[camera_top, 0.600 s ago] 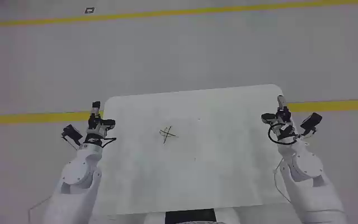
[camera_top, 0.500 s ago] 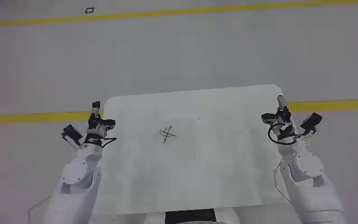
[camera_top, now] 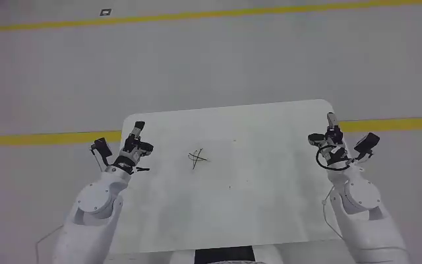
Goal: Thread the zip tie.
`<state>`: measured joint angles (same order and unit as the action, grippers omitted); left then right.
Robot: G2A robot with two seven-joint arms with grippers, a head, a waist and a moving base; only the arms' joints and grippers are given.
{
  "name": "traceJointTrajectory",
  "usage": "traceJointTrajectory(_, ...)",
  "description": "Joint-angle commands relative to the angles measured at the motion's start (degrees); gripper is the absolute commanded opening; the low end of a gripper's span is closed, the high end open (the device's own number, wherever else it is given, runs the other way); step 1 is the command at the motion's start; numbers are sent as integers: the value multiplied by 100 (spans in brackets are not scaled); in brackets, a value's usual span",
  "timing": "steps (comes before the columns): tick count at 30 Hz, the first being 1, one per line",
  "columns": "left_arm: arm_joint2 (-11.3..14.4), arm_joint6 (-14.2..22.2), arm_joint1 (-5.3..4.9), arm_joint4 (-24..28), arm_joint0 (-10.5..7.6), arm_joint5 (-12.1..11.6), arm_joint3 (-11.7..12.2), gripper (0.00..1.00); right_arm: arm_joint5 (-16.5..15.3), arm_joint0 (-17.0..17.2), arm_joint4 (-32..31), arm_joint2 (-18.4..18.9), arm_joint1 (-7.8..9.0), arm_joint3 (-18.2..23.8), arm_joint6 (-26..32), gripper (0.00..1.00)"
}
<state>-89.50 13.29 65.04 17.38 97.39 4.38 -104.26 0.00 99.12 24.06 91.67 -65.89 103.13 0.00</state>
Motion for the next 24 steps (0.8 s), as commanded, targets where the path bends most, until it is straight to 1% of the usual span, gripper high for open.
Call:
traceJointTrajectory(1,1,-12,0,1,0,-1,0,100,0,0,0,0,0,0,0,100)
traceJointTrajectory(4,1,-12,0,1,0,-1,0,100,0,0,0,0,0,0,0,100)
traceJointTrajectory(5,93,234,-7,-57,-48,-16,-148,100,0,0,0,0,0,0,0,100)
traceJointTrajectory(6,149,435,-16,-119,-89,4,-211,100,0,0,0,0,0,0,0,100)
traceJointTrajectory(7,179,791,-40,-228,-235,109,-209,100,0,0,0,0,0,0,0,100)
traceJointTrajectory(9,257,1191,-61,-280,-422,327,-210,100,0,0,0,0,0,0,0,100)
traceJointTrajectory(10,317,1528,-84,-397,-542,497,-197,100,0,0,0,0,0,0,0,100)
traceJointTrajectory(11,369,1806,-108,-548,-609,732,-158,100,0,0,0,0,0,0,0,100)
traceJointTrajectory(12,408,2061,-135,-746,-690,903,-174,100,0,0,0,0,0,0,0,100)
traceJointTrajectory(13,411,2123,-144,-818,-717,898,-190,100,0,0,0,0,0,0,0,100)
traceJointTrajectory(22,411,2123,-144,-818,-717,898,-190,100,0,0,0,0,0,0,0,100)
traceJointTrajectory(24,504,2302,-158,-1023,-778,887,-236,100,0,0,0,0,0,0,0,100)
